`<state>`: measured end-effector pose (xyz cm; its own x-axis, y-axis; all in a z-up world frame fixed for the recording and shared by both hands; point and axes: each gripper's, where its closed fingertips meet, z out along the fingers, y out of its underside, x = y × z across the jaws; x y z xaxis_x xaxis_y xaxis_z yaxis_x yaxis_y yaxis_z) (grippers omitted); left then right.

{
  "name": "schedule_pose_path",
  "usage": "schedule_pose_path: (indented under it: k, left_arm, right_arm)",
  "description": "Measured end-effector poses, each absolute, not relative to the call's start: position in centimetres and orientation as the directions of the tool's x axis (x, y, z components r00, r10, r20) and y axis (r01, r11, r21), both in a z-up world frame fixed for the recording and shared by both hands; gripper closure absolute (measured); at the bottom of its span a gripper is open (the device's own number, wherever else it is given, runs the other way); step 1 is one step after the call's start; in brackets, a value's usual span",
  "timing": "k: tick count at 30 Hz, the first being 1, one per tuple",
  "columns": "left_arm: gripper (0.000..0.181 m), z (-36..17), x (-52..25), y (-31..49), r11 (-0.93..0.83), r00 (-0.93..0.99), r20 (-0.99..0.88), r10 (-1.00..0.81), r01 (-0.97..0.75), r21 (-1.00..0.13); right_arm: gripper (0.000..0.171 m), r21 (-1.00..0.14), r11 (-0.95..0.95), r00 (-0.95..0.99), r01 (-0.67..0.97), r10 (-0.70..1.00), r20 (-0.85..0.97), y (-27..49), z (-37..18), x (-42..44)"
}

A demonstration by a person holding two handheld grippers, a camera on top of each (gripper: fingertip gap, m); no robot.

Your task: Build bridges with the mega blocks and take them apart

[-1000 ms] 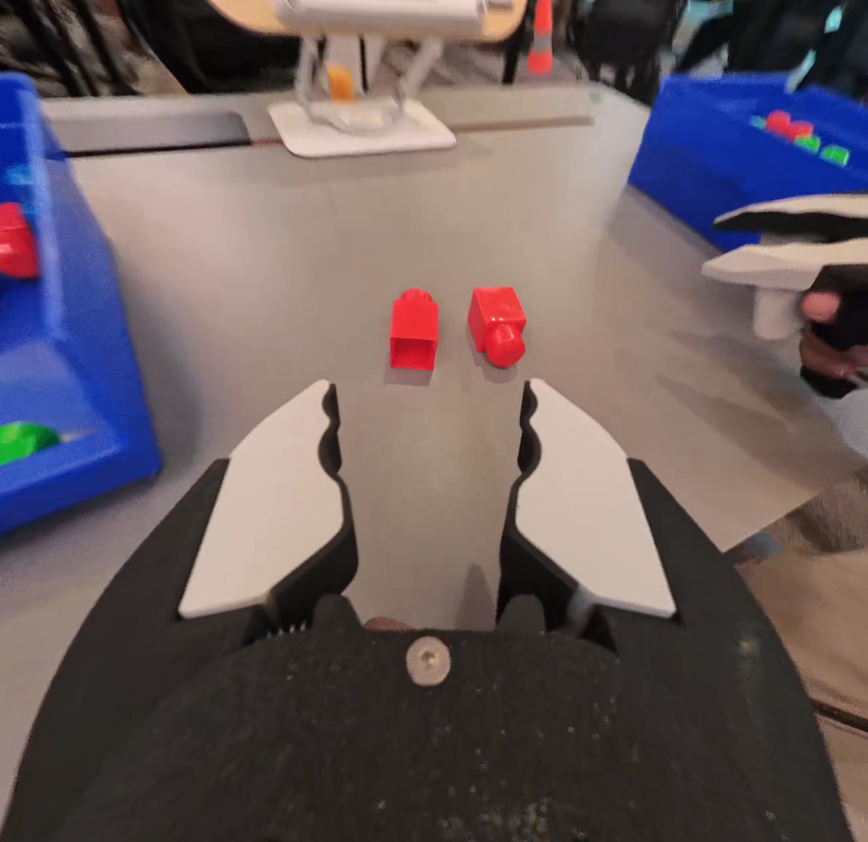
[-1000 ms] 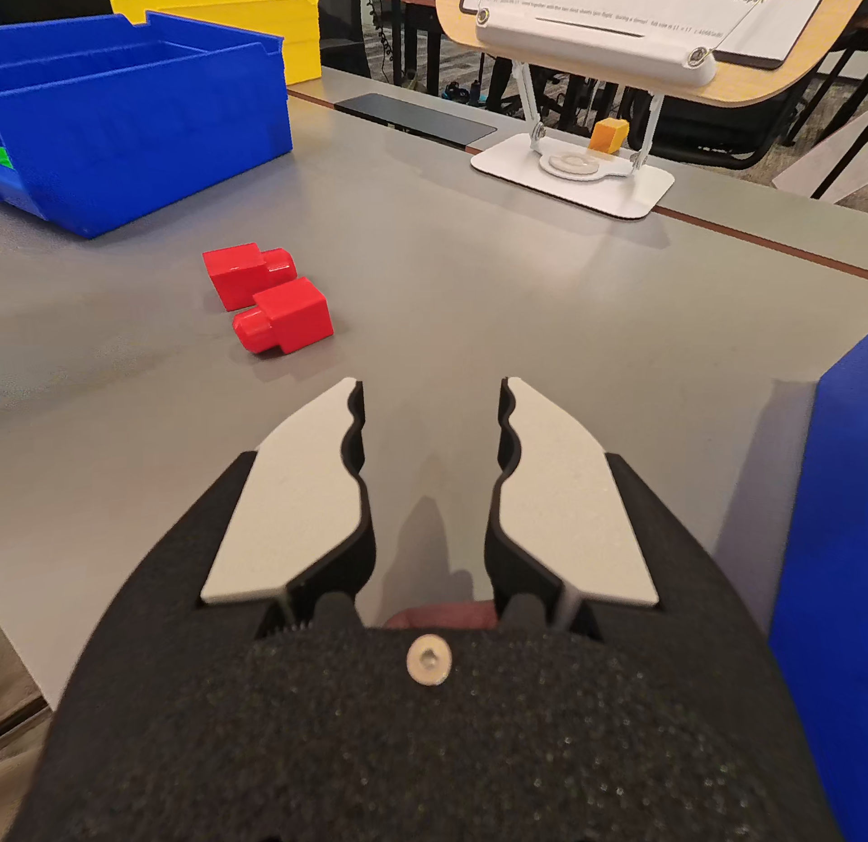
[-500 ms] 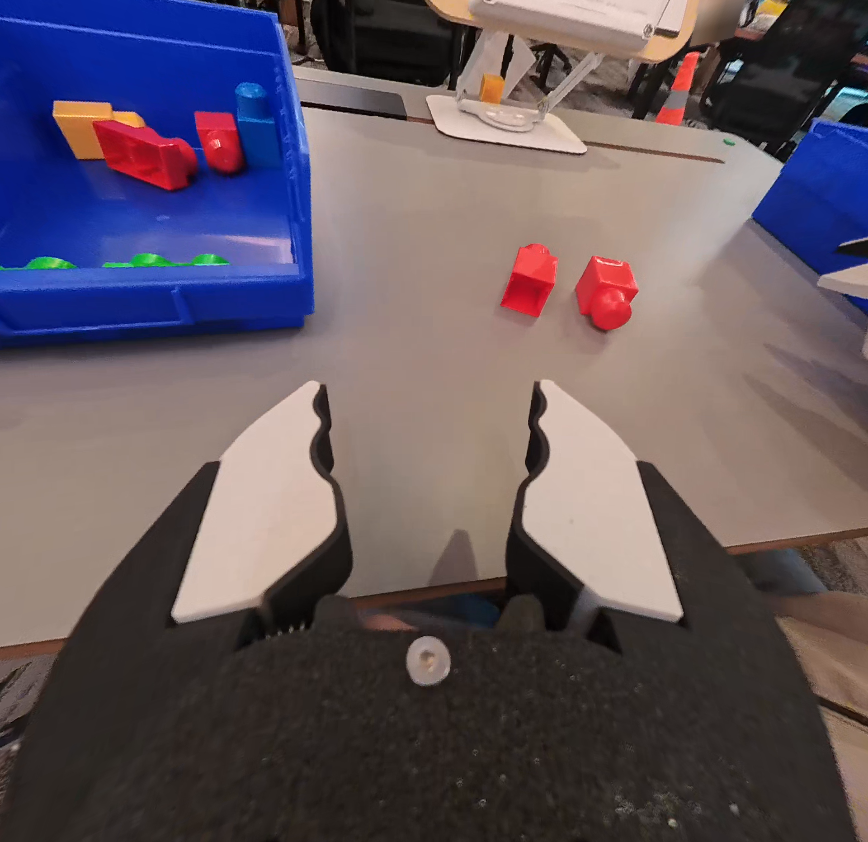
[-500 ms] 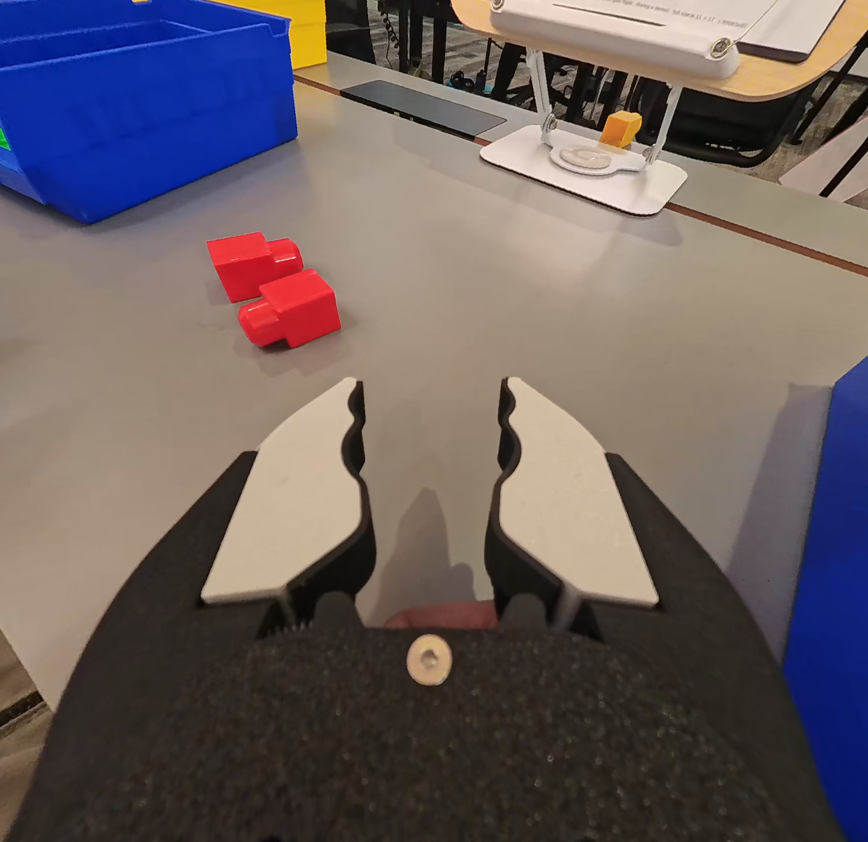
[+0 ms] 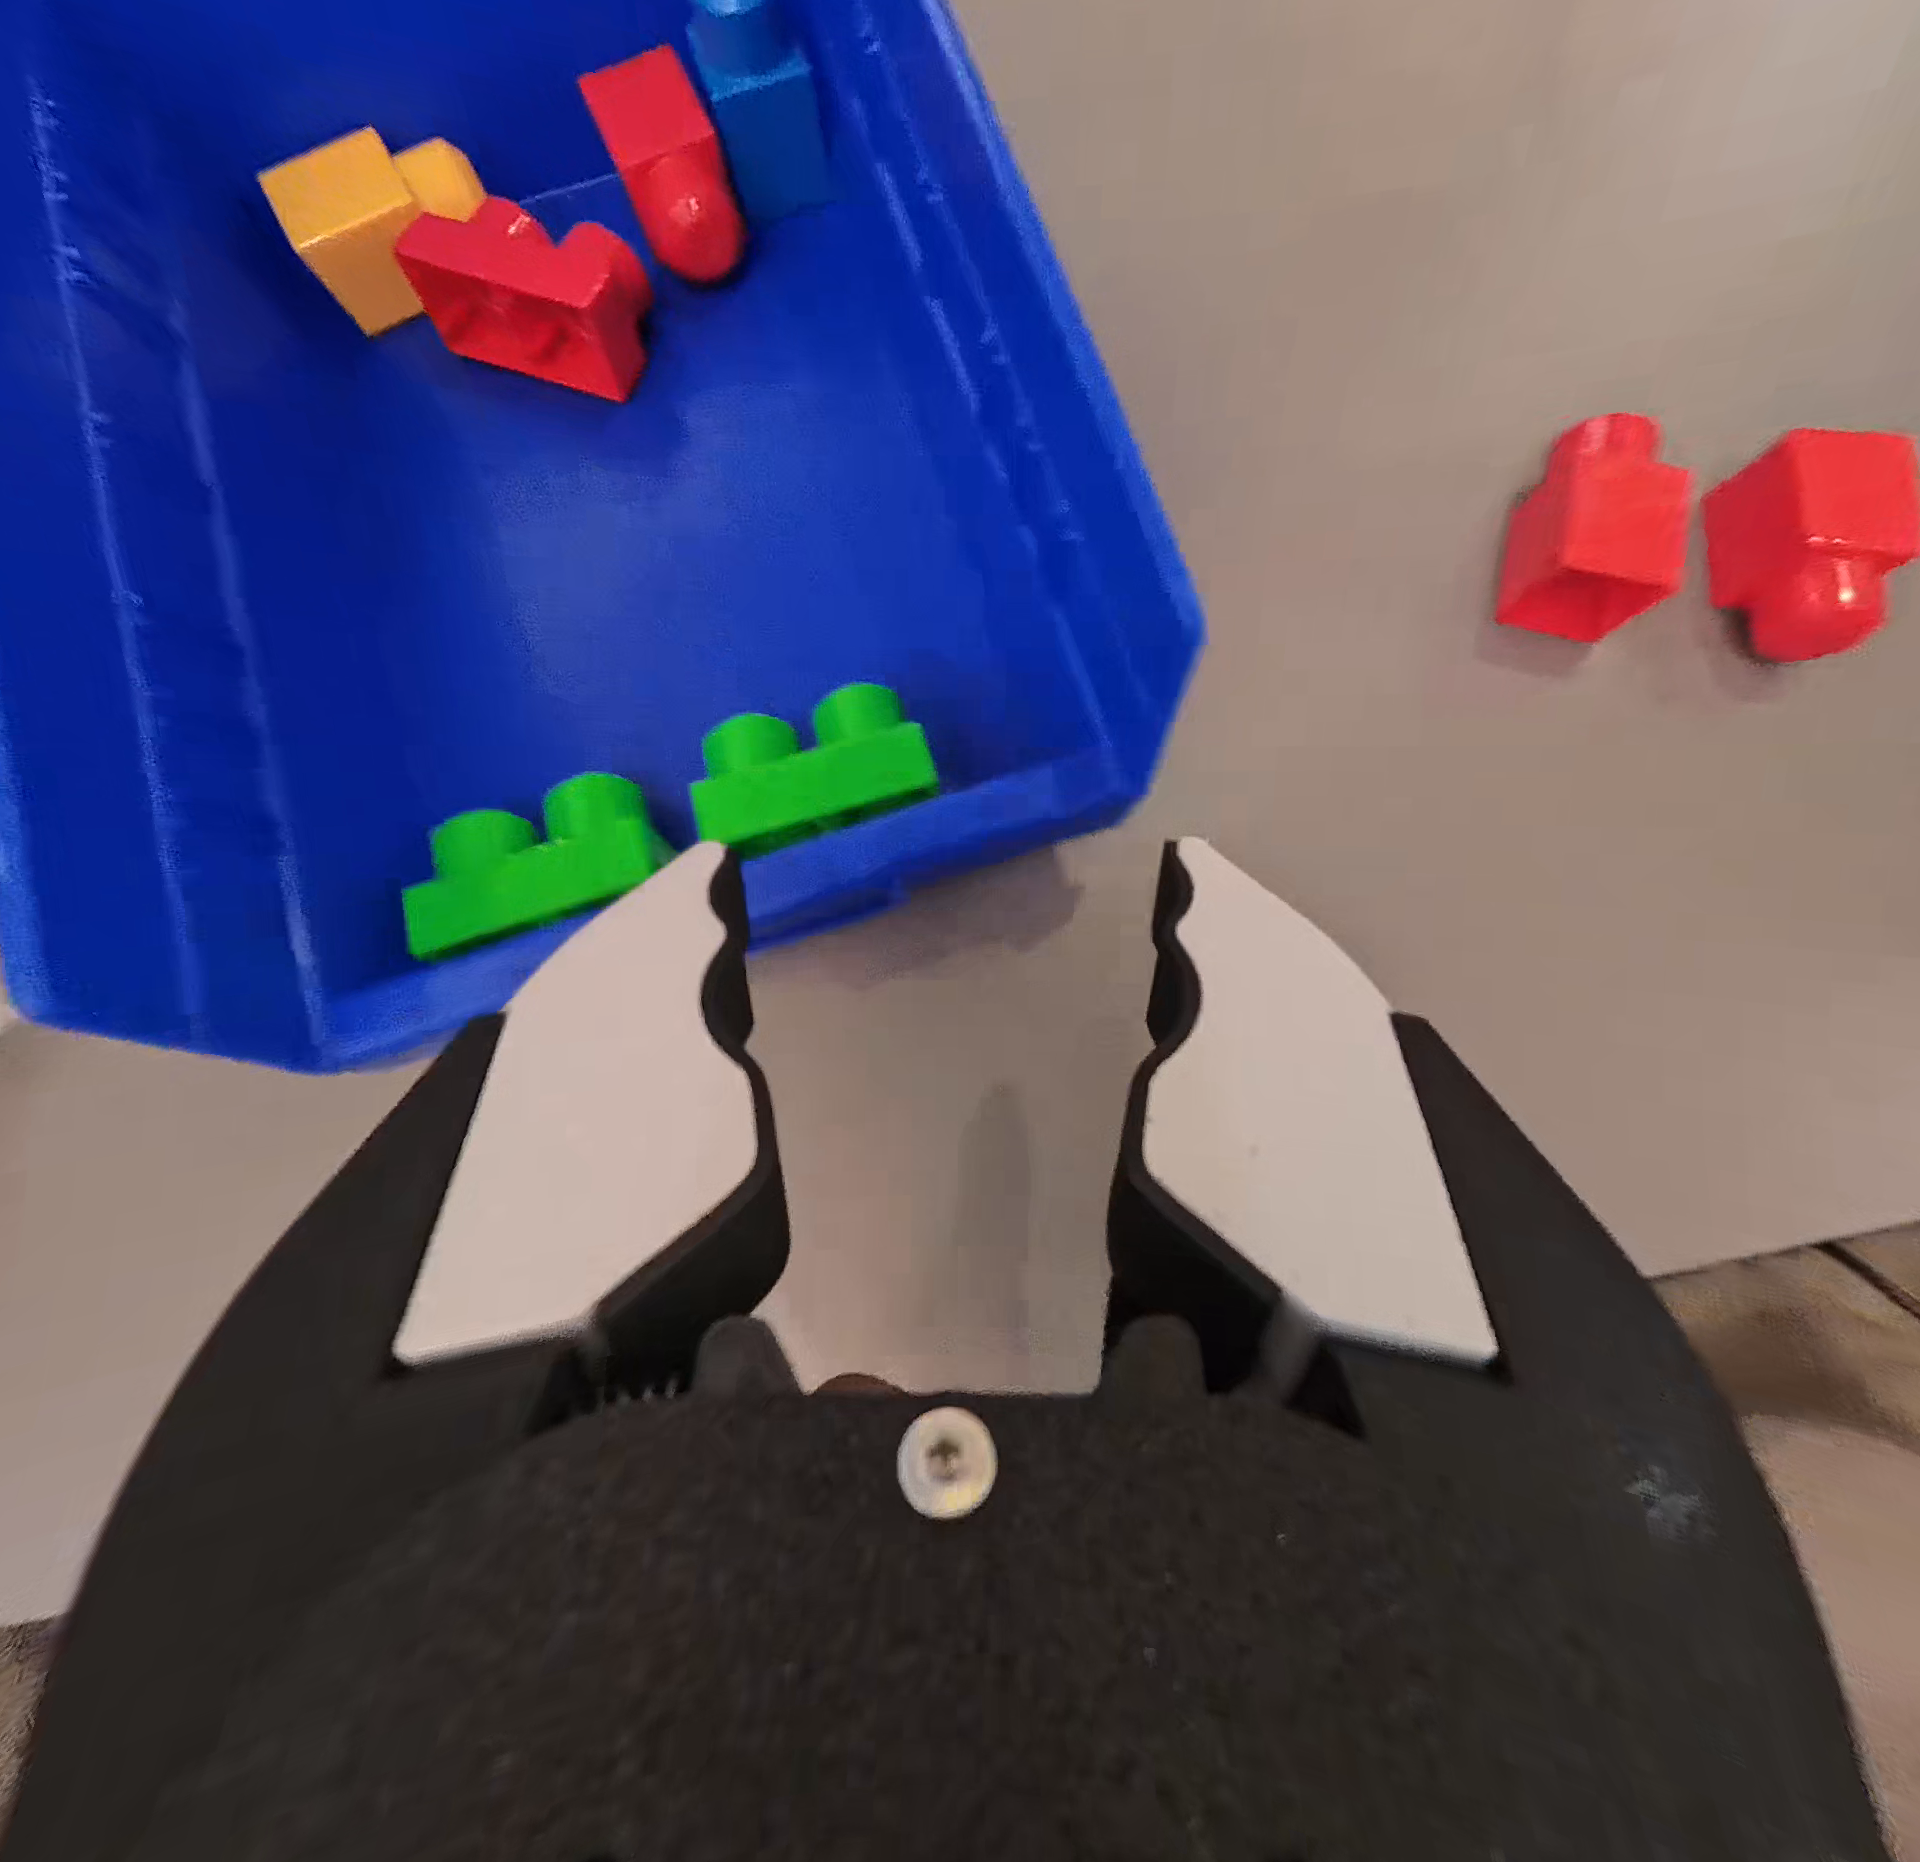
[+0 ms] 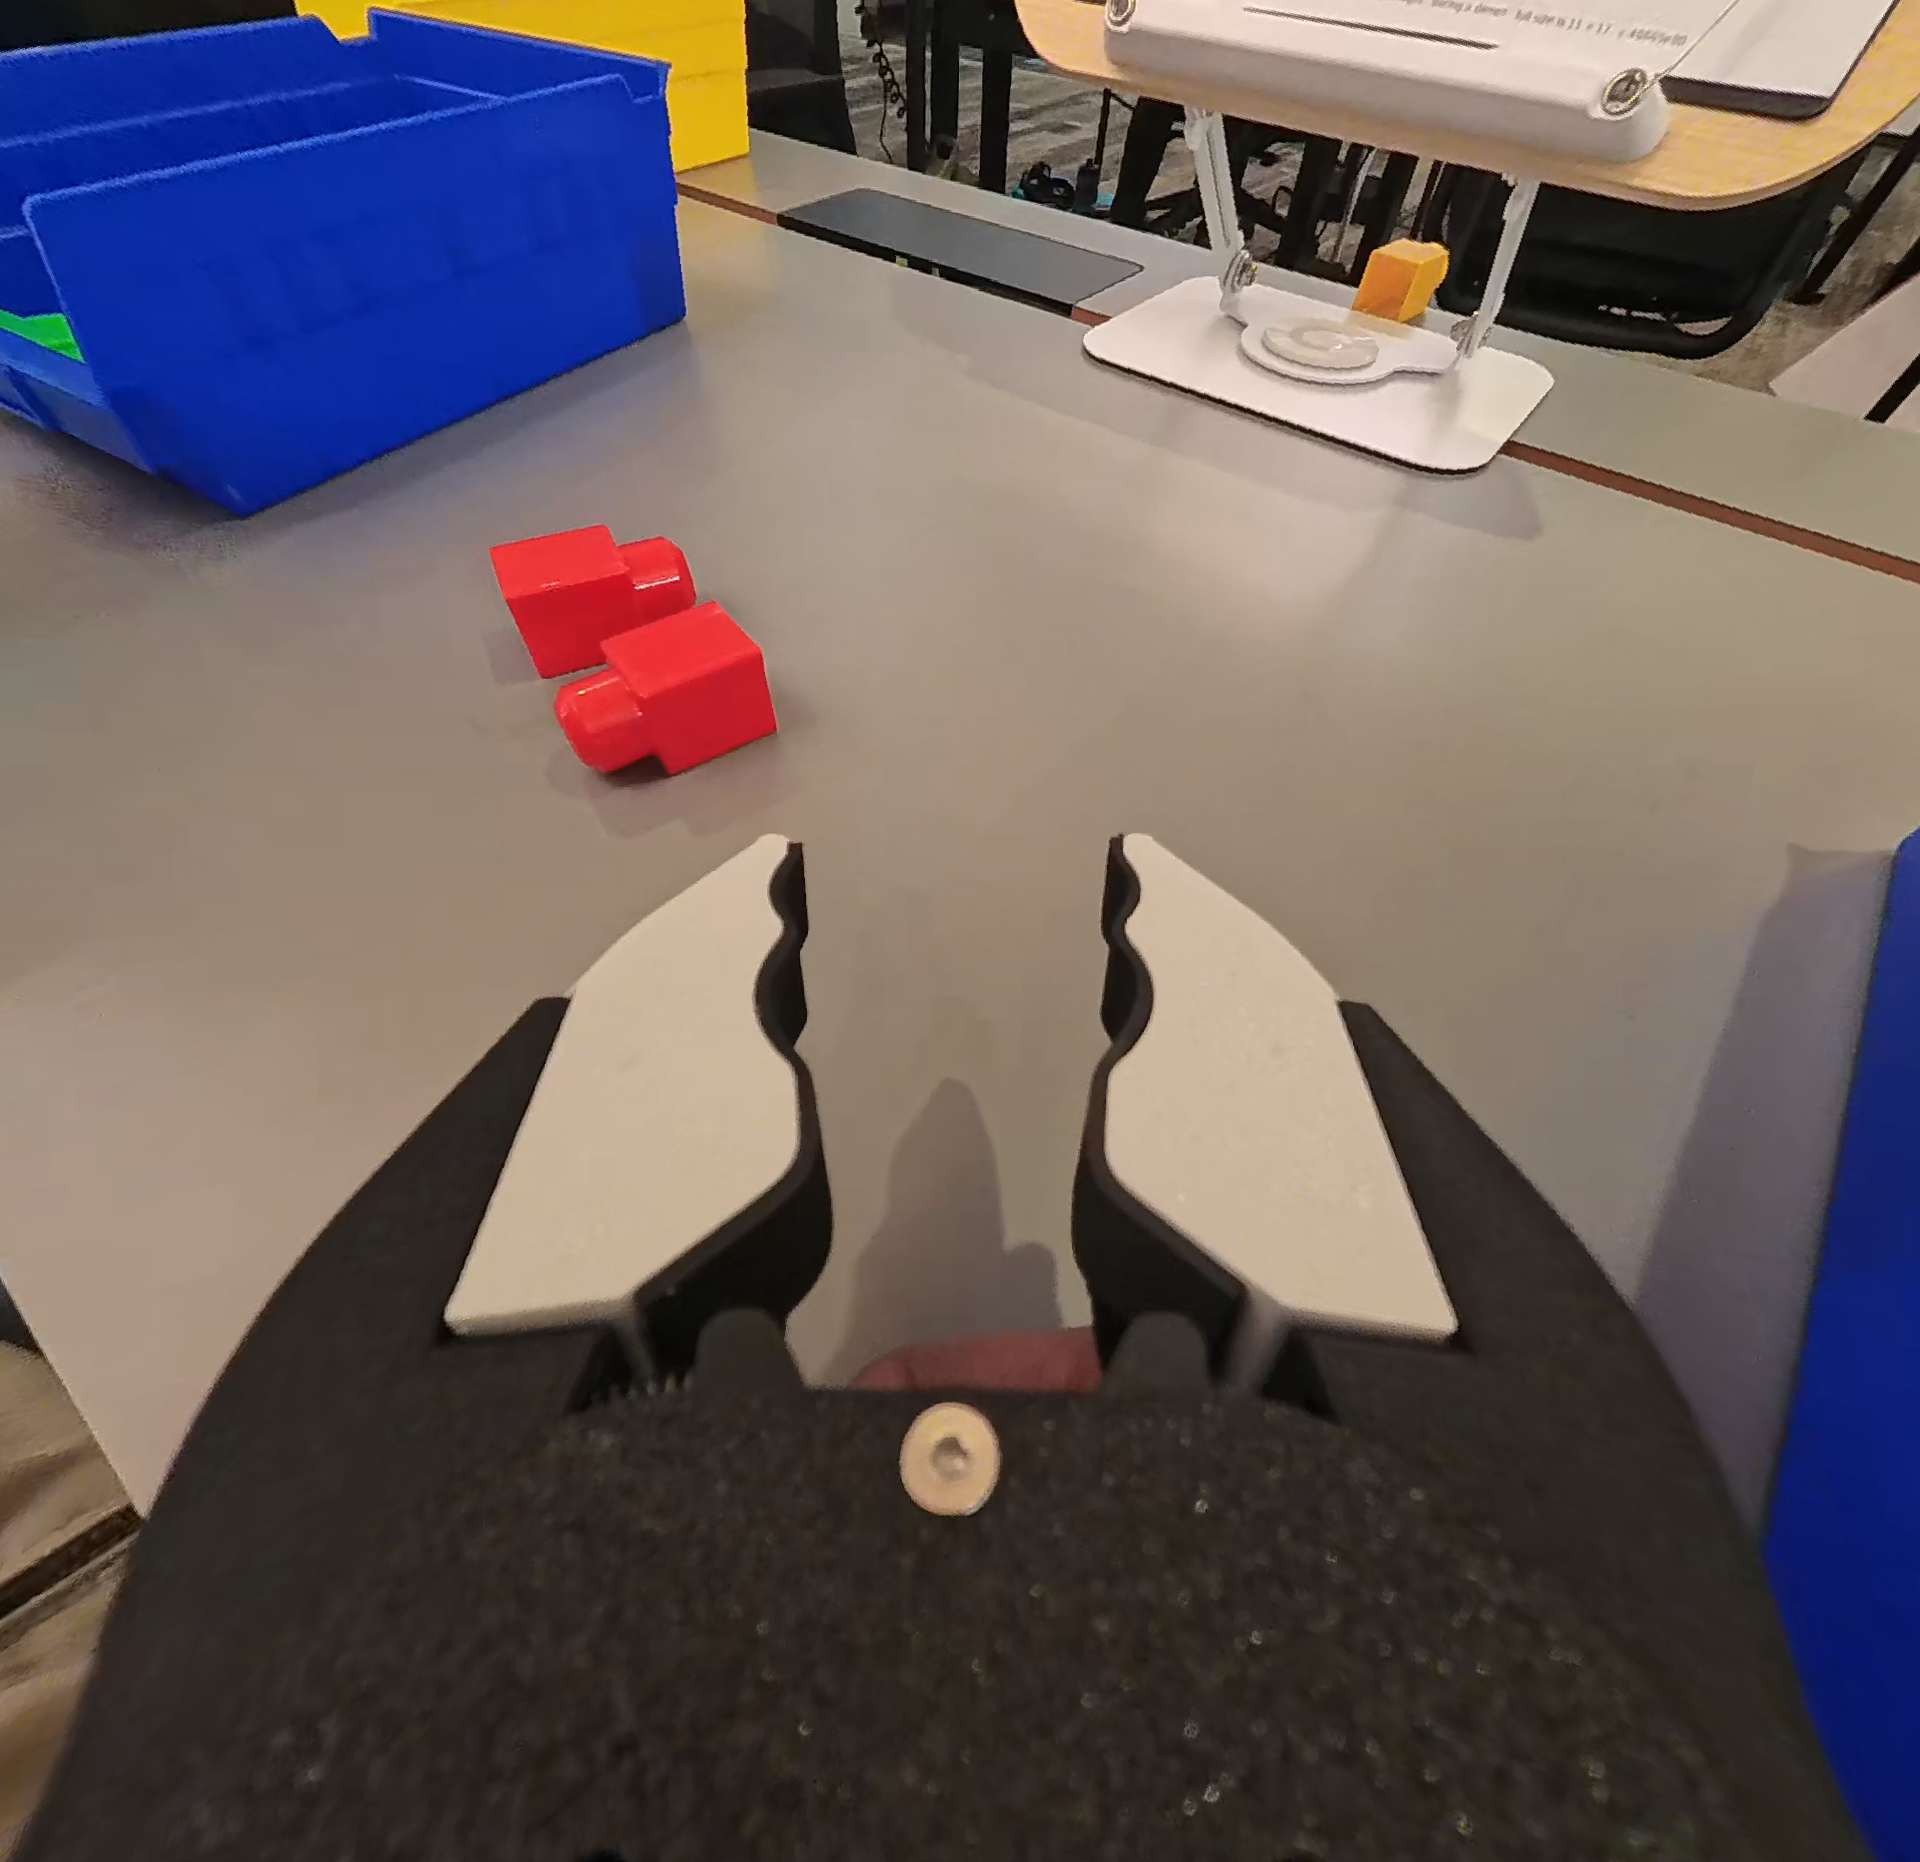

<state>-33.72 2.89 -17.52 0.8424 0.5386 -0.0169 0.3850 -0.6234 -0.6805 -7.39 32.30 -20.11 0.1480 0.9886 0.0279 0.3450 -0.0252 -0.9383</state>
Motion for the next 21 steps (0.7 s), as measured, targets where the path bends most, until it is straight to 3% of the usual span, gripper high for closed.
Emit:
schedule_pose_path:
  k: [10, 17, 21]
  left_arm:
    - [0.107, -22.0, -38.3, 5.2, -0.767, 0.816, 0.141, 0.561, 0.576, -0.283]
    - [0.121, -23.6, -38.7, 4.9, -0.744, 0.755, 0.120, 0.645, 0.656, -0.129]
    - [0.114, -24.0, -38.7, 4.8, -0.749, 0.752, 0.078, 0.654, 0.659, -0.068]
  right_arm:
    - [0.116, -0.940, -0.073, 0.155, 0.333, 0.988, -0.022, 33.3, -20.1, -6.9]
    - [0.117, -0.943, -0.121, 0.155, 0.311, 0.985, -0.075, 34.1, -20.0, -6.5]
    - [0.117, -0.941, -0.154, 0.149, 0.303, 0.982, -0.113, 34.4, -20.1, -6.3]
